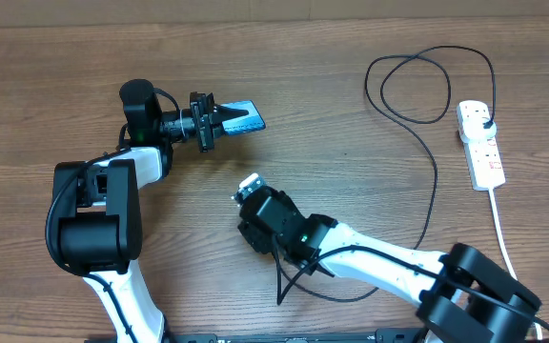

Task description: Plug charger to phone and switch on socket

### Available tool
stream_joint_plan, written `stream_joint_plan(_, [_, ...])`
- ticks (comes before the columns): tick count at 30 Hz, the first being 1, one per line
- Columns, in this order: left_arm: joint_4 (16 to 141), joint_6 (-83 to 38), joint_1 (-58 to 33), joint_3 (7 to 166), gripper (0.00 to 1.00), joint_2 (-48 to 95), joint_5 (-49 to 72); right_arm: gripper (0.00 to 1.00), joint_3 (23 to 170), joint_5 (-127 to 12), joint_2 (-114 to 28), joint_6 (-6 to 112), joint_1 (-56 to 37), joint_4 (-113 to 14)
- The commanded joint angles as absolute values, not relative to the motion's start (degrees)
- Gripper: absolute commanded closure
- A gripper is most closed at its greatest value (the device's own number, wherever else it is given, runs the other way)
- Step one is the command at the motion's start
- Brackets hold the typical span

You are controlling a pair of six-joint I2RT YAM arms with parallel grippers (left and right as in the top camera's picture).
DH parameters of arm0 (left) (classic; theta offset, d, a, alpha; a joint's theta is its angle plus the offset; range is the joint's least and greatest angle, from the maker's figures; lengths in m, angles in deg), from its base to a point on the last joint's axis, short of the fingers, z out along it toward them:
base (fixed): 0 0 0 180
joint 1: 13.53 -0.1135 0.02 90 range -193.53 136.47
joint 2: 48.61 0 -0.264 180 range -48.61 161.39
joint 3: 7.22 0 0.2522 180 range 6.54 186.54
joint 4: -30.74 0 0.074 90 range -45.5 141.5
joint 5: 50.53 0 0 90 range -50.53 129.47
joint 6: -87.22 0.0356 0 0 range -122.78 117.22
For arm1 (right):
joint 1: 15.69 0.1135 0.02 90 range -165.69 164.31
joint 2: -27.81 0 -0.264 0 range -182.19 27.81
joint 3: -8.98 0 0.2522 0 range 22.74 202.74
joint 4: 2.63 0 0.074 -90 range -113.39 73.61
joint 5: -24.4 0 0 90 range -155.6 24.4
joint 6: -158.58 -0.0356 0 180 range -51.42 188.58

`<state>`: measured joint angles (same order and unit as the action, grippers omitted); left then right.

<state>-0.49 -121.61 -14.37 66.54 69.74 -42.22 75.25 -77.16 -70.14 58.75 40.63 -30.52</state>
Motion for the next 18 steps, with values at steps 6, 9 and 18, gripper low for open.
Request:
stream_joint_plan(6, [-1.39,-122.18,-14.35,67.9,0.95,69.96,-44.91,0.36,76.83,-80.59,-74.93,59.52,41.15,-27.74])
stream_joint_plan(9, [-1.39,-122.18,-14.35,67.9,0.96,69.96,-45.68,0.39,76.83,-80.65,-76.17,59.52,41.15,-26.26])
stream_joint_plan(18, [-1.39,-122.18,-14.35,67.9,0.95,69.96,-45.92,0.49,76.83,-82.75,-79.67,59.96,41.15,-21.49])
